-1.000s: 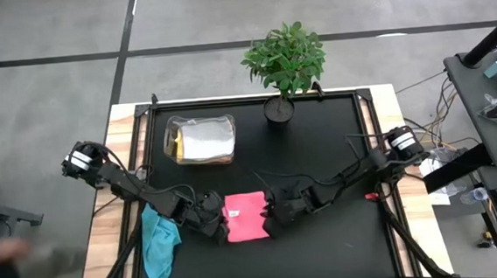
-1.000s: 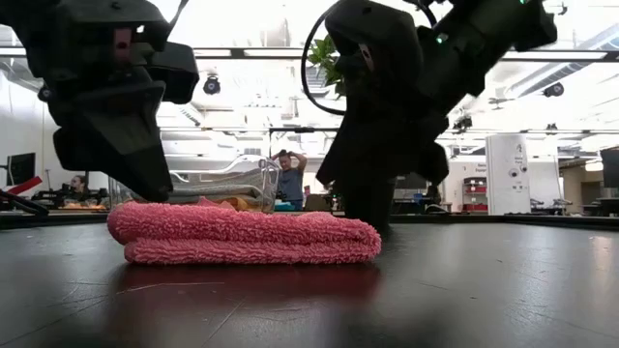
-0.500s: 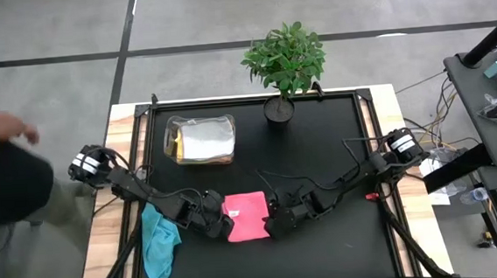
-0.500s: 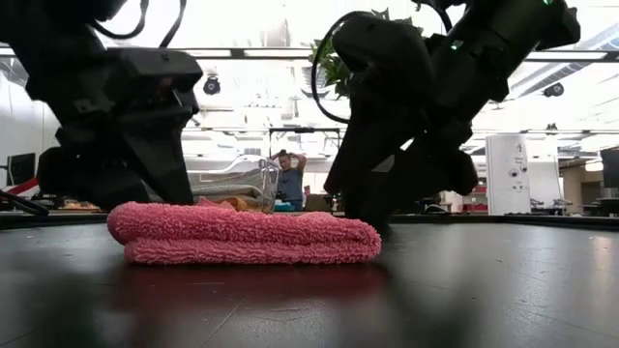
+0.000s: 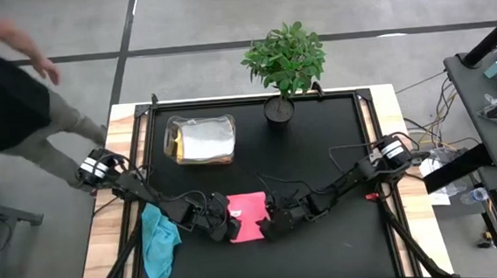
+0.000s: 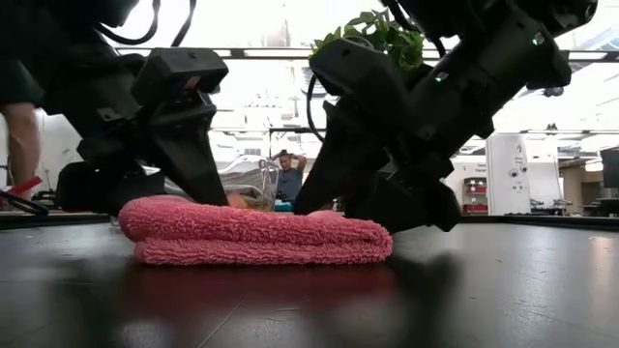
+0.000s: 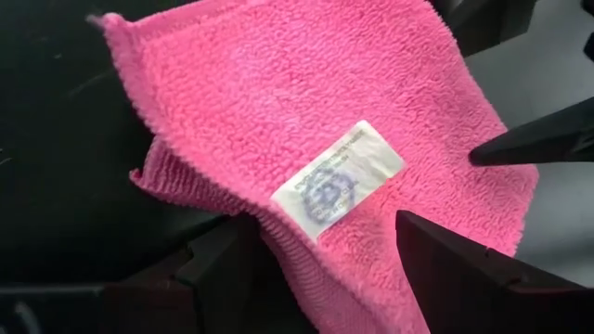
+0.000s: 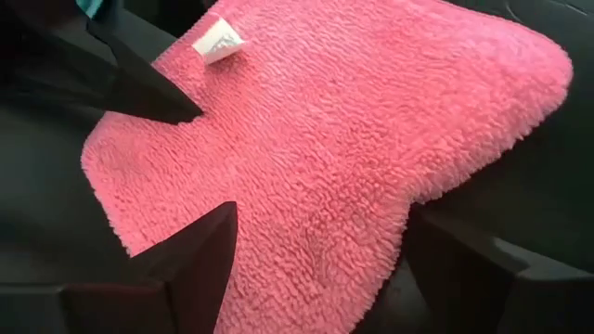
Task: Fold microfiber towels
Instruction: Put the pink towel into the transparent bin
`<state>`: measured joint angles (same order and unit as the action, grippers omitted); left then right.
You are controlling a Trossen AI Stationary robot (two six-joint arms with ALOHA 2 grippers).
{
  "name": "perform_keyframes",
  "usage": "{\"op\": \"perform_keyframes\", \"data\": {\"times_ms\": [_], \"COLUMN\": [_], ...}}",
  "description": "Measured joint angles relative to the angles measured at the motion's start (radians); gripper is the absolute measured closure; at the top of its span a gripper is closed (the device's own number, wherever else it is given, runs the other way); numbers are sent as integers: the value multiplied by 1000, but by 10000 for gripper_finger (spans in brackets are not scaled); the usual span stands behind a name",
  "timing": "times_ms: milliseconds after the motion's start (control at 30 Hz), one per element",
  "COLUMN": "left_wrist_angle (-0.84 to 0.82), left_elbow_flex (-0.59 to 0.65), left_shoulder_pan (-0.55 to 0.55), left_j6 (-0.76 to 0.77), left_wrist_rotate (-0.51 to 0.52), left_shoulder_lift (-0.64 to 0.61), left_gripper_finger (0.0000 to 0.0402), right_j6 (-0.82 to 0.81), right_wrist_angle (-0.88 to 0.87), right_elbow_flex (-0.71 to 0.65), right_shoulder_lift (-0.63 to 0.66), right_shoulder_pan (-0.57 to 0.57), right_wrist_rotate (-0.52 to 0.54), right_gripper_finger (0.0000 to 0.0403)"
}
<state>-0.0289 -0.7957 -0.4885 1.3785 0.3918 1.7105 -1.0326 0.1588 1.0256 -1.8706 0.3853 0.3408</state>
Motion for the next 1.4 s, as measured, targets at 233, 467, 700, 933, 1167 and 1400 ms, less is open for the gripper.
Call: {"op": "perform_keyframes", "data": {"times_ms": [233, 467, 700, 933, 1167, 1400], "left_wrist_angle": [14, 18, 25, -29, -251, -438], "left_elbow_flex": [2, 6, 3, -2, -6, -7], "left_shoulder_pan": [0, 0, 0, 12, 60, 161], "left_j6": [-25, -65, -157, -259, -369, -555], "left_wrist_rotate": [9, 22, 46, 90, 157, 179], "left_shoulder_lift": [3, 6, 6, -69, -262, -514], "left_gripper_finger": [192, 275, 376, 398, 400, 401], "right_j6": [34, 51, 113, 217, 405, 623], "right_wrist_angle": [77, 124, 148, 170, 164, -58], "right_elbow_flex": [-1, -1, -2, 3, 102, 327], "right_shoulder_lift": [-18, -41, -39, -5, 23, 28], "right_shoulder_pan": [-13, -19, -19, -35, -114, -228], "right_wrist_rotate": [-4, -3, 0, 2, 0, -8], "right_gripper_finger": [151, 222, 328, 388, 389, 389]}}
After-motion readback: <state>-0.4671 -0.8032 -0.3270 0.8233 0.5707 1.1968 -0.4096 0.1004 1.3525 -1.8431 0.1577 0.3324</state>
